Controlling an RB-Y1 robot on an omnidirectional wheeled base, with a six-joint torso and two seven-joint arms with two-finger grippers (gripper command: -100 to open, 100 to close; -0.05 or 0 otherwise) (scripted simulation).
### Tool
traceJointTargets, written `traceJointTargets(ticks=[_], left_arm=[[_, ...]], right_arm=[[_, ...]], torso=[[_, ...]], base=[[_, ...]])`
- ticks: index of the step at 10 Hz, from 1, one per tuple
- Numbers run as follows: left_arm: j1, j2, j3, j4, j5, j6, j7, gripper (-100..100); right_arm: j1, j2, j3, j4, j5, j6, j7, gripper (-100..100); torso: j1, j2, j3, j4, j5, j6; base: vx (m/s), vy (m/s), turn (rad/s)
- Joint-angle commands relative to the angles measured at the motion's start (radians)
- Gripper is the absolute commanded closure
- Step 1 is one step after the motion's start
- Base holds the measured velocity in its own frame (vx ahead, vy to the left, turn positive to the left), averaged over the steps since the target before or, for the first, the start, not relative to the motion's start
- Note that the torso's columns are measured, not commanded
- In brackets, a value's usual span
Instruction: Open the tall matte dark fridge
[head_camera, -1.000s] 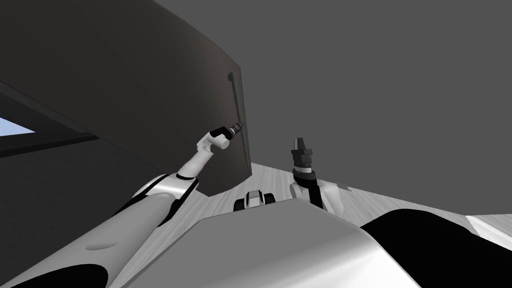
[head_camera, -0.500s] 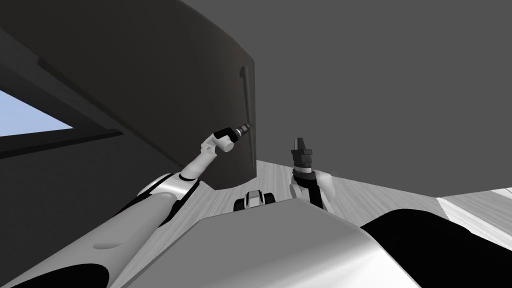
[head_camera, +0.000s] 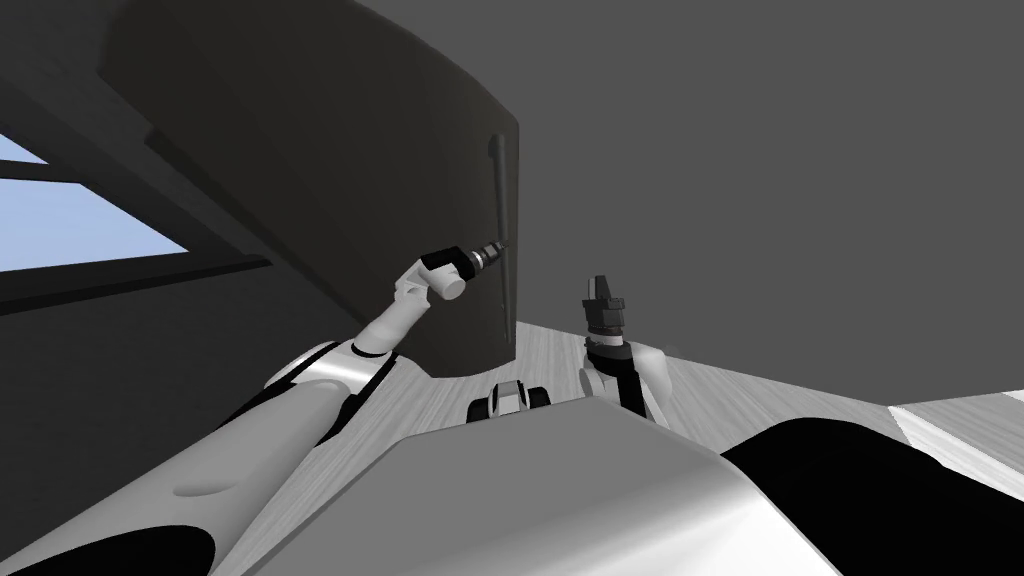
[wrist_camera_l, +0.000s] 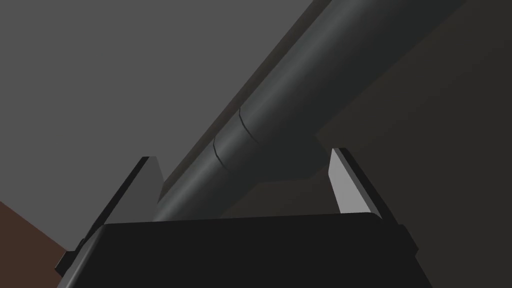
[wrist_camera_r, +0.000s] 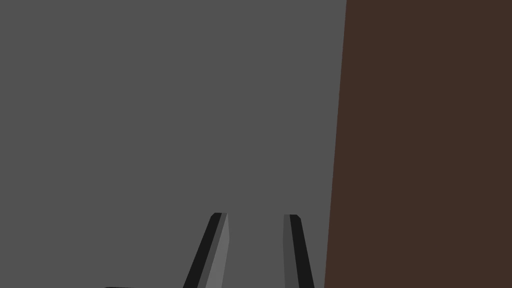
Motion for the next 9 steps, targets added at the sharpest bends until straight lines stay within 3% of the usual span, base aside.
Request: traceJointTargets(ticks=[1,2,3,4,9], left_arm=[[-0.044,0.016,0.017,-0.013,0.031,0.036,0.012,-100],[-0.054,0.021,0.021,-0.019,0.04,0.048,0.016,-100],[-0.035,0.015,0.015,-0.024,0.018,0.057,0.017,-100],[-0.036,0.016,0.015,-0.025,0.019,0.063,0.019,0],[-0.029,0.016,0.01,-0.021,0.02,0.068,0.019,0]], right_arm=[[0.0,0.0,0.0,0.0,0.0,0.0,0.0,0],[0.0,0.0,0.0,0.0,0.0,0.0,0.0,0],[0.0,0.0,0.0,0.0,0.0,0.0,0.0,0],[0.0,0.0,0.0,0.0,0.0,0.0,0.0,0],[0.0,0.0,0.0,0.0,0.0,0.0,0.0,0]], torso=[[0.001,0.007,0.005,0.002,0.001,0.001],[0.002,0.012,0.008,0.004,0.001,0.001],[0.002,0.016,0.011,0.007,0.001,0.001],[0.002,0.016,0.011,0.005,0.001,0.0],[0.0,0.005,0.004,-0.001,0.0,-0.001]], base=[[0.038,-0.026,0.037],[0.022,-0.016,0.019],[0.018,-0.006,0.004],[0.01,-0.001,0.0],[0.0,0.0,0.0]])
